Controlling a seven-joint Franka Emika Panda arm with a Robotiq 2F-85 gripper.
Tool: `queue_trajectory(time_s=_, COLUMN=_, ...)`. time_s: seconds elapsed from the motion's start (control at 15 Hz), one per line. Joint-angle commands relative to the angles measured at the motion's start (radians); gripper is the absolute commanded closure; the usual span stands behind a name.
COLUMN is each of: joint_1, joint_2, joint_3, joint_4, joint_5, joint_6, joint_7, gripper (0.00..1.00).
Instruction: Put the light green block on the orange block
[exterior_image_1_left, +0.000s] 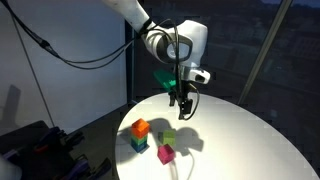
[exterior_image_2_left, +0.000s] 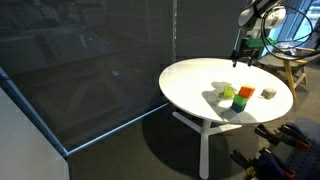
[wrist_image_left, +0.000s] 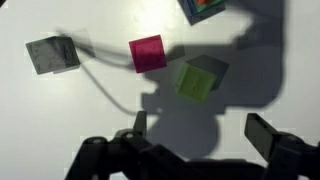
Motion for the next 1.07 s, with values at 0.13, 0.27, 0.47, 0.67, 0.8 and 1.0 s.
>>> queue_trajectory(time_s=0.13, joint_1=-0.021, joint_2=0.043, joint_3=0.013, joint_4=-0.001, joint_5=0.015, joint_6=0.067, joint_7=0.002, gripper=0.0)
queue_trajectory(time_s=0.27, joint_1=-0.026, joint_2=0.064, joint_3=0.014, joint_4=-0.001, joint_5=0.017, joint_6=0.087, joint_7=0.002, gripper=0.0)
queue_trajectory(time_s=0.47, joint_1=-0.03, joint_2=0.097, joint_3=0.013, joint_4=0.004, joint_5=0.021, joint_6=0.104, joint_7=0.023, gripper=0.0)
queue_trajectory(time_s=0.67, joint_1=-0.028, joint_2=0.119, joint_3=0.014, joint_4=0.003, joint_5=0.031, joint_6=0.114, joint_7=0.057, gripper=0.0)
queue_trajectory(time_s=0.8, joint_1=-0.024, joint_2=0.129, joint_3=0.018, joint_4=0.0, joint_5=0.042, joint_6=0.13, joint_7=0.077, gripper=0.0)
queue_trajectory(time_s=1.0, joint_1=-0.02, joint_2=0.147, joint_3=0.028, joint_4=0.004, joint_5=0.057, joint_6=0.155, joint_7=0.099, gripper=0.0)
